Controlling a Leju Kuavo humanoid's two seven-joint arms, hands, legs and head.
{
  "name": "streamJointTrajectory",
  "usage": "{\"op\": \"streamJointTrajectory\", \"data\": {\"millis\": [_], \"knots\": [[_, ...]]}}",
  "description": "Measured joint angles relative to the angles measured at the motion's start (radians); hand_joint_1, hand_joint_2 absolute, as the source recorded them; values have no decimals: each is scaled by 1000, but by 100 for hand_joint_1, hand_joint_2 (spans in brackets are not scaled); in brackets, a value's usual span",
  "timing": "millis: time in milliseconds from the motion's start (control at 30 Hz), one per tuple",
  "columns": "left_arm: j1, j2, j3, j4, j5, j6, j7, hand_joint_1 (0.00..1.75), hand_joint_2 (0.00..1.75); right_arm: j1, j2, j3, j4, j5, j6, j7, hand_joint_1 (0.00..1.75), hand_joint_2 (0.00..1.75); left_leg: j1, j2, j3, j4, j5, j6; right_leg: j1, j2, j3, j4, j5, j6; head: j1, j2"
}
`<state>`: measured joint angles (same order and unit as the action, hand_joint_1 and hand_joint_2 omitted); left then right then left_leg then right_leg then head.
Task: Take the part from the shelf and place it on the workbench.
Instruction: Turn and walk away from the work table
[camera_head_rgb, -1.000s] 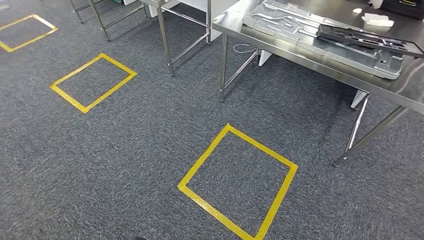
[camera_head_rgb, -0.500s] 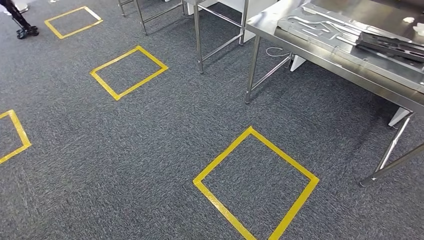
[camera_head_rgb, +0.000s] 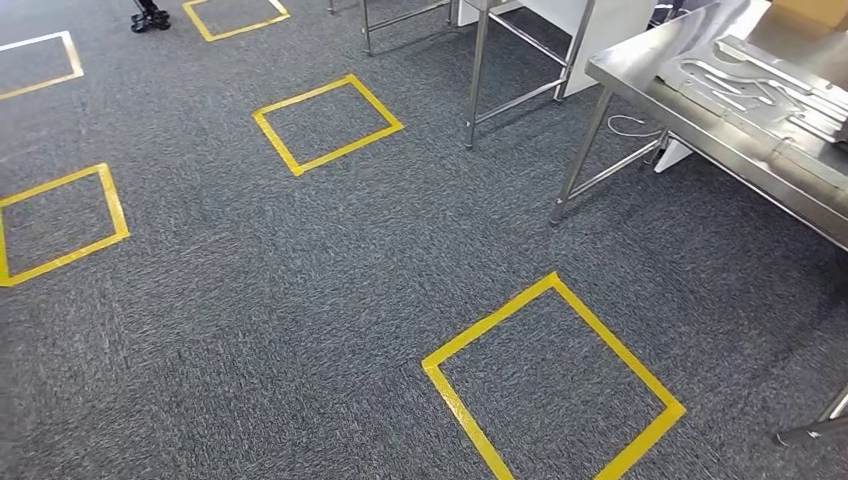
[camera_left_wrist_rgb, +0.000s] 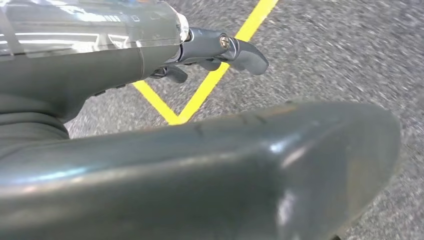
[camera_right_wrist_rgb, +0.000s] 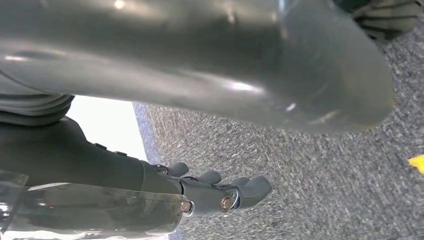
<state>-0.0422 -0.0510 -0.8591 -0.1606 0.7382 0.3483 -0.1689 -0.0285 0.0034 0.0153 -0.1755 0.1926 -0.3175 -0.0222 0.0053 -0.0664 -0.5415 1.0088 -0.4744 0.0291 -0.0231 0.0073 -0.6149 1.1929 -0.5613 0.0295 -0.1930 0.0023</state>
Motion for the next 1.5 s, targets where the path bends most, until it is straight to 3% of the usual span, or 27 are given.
{"op": "streamJointTrajectory", "data": {"millis": [67,133,200,267,333,400,433,467,500,567,633,700,733,800,867,933,967,1000,1067,1100,1167,1233,1300,1367,1433,1467,1500], "knots": [[-1,-1,0,0,0,0,1,0,0,1,0,0,1,-1,0,-1,0,0,-1,-25,-4,7,-5,-9,-3,43,44,-114,53,-6,0,0],[-2,-1,0,0,0,0,0,0,0,1,0,0,3,1,0,-2,0,0,0,-44,-13,12,-5,-22,-1,70,58,-154,56,-12,0,0],[0,-1,0,0,1,0,-3,0,0,-3,1,1,3,3,0,-2,0,0,4,-59,-19,13,-4,-35,0,51,60,-161,58,-23,0,0],[2,-1,0,0,2,0,-6,0,0,-2,2,1,3,4,0,-2,0,0,3,-23,-36,49,-27,-45,-3,25,66,-170,60,-37,0,0],[-1,-1,0,0,2,0,-10,0,0,1,3,1,3,6,1,-2,0,0,2,35,-89,160,-84,-52,0,-2,71,-173,59,-48,-1,0],[-2,-1,0,0,3,1,-11,0,0,4,3,2,3,6,1,-2,0,0,5,54,-149,279,-126,-57,5,-31,72,-172,56,-52,-1,0],[-1,-1,0,0,4,1,-11,0,0,3,3,2,3,6,1,-3,0,0,5,57,-159,298,-123,-57,7,-44,74,-172,54,-53,-1,0],[1,-1,0,1,4,2,-9,0,0,2,3,2,3,7,1,-4,0,0,6,60,-149,277,-101,-56,8,-57,76,-172,53,-53,-1,0],[2,0,0,1,5,2,-6,0,0,1,3,2,3,8,1,-6,0,0,5,67,-119,218,-66,-53,10,-69,79,-172,51,-52,-1,0],[1,2,0,1,5,5,3,0,0,0,4,2,3,12,1,-9,0,0,-2,104,-47,76,-14,-39,13,-89,86,-172,46,-47,-1,0],[0,6,-1,2,4,10,10,0,0,-2,4,2,3,15,4,-7,0,0,-12,124,-18,12,-1,-24,16,-107,91,-172,42,-38,0,0],[4,9,-1,4,4,17,13,0,0,-8,6,2,3,17,8,1,0,0,-12,105,-17,5,4,-14,17,-121,96,-175,41,-28,-1,0],[7,11,-1,5,5,20,13,0,0,-9,6,2,3,17,10,8,0,0,-9,95,-13,-3,9,-9,17,-113,98,-171,35,-24,0,0],[8,15,-1,7,5,24,9,0,0,-7,8,2,3,17,12,21,0,0,-1,77,-7,-18,21,2,15,-69,78,-118,-6,-17,0,0],[9,21,-1,7,4,26,2,0,0,-1,11,3,4,17,16,36,0,0,-2,57,-11,-21,27,8,9,-23,20,6,-72,-14,1,0],[13,27,-1,10,3,26,-3,0,0,2,14,3,5,16,20,47,0,0,-2,33,-13,-20,28,8,6,-12,-29,100,-98,-9,1,0],[16,30,-2,11,3,26,-4,0,0,3,15,3,5,16,23,50,0,0,-1,20,-12,-18,27,6,3,-10,-31,97,-81,-6,1,0],[19,34,-2,13,3,26,-3,0,0,5,15,3,5,16,24,50,0,0,0,6,-12,-16,27,3,-1,-8,-14,55,-47,-3,1,0],[22,41,-4,17,4,25,2,0,0,7,18,3,5,16,28,49,0,0,2,-19,-16,-3,21,-9,-11,26,42,-77,23,1,1,0],[23,45,-6,19,6,25,7,0,0,8,20,3,6,17,30,46,0,0,2,-30,-21,5,19,-16,-14,43,61,-124,42,0,1,0],[25,50,-8,22,12,26,16,0,0,5,25,5,6,23,35,33,0,0,2,-47,-33,14,17,-31,-11,59,70,-153,44,-11,1,0],[30,51,-10,24,17,28,22,0,0,-2,31,9,5,30,38,18,0,0,6,-52,-38,15,18,-43,-8,36,72,-156,49,-28,1,0],[32,51,-15,25,16,32,24,0,0,-5,37,12,4,32,37,6,0,0,7,-6,-58,58,-9,-51,-8,12,74,-161,52,-44,0,0],[27,50,-21,25,10,34,27,0,0,-3,41,13,4,28,33,-5,0,0,7,44,-112,175,-73,-56,-3,-18,73,-163,51,-53,0,0],[22,49,-28,25,0,35,30,0,0,-2,43,13,4,21,28,-12,0,0,9,55,-163,287,-117,-60,2,-48,72,-162,50,-56,0,0],[21,49,-33,25,-6,35,31,0,0,-3,45,12,4,18,25,-13,0,0,9,57,-166,299,-114,-60,3,-62,73,-162,48,-57,0,0],[20,49,-38,25,-12,36,32,0,0,-4,48,12,4,16,23,-13,0,0,9,62,-146,265,-91,-59,4,-75,74,-162,47,-56,0,0]]}}
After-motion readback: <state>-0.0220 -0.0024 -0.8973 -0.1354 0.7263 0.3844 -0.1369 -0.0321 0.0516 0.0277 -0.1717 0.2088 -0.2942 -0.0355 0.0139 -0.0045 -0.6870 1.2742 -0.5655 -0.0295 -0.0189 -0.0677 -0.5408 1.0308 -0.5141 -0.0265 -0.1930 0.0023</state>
